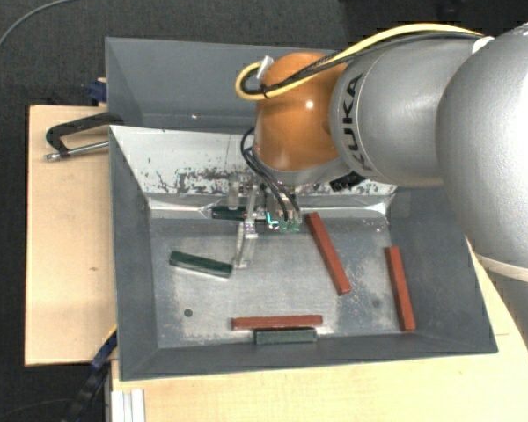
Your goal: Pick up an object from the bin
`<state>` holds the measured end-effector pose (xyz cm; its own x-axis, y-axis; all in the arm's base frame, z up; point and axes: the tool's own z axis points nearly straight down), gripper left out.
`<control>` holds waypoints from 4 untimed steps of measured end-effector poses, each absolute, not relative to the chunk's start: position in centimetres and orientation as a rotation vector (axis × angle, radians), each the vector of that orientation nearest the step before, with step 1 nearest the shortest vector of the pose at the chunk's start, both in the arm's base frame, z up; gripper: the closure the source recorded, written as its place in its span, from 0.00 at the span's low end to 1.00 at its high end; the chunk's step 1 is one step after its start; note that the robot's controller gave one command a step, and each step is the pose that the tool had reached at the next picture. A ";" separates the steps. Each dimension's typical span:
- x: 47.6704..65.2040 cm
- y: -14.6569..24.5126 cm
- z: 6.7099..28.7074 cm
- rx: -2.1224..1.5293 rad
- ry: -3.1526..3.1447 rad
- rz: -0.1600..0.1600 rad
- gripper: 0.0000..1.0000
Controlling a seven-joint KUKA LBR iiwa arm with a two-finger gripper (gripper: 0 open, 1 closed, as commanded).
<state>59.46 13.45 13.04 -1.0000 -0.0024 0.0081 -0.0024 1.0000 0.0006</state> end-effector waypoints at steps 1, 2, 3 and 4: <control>55.5 20.4 6.7 0.144 -3.130 -0.004 0.00; 56.4 19.7 10.3 0.000 -3.150 -0.007 0.00; 56.3 19.0 10.2 -0.306 -3.129 -0.005 0.00; 56.4 19.0 7.1 -0.499 -3.100 -0.002 0.00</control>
Offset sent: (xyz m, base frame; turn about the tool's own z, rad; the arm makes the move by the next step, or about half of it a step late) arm -0.0363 0.0640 -0.0604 -0.0804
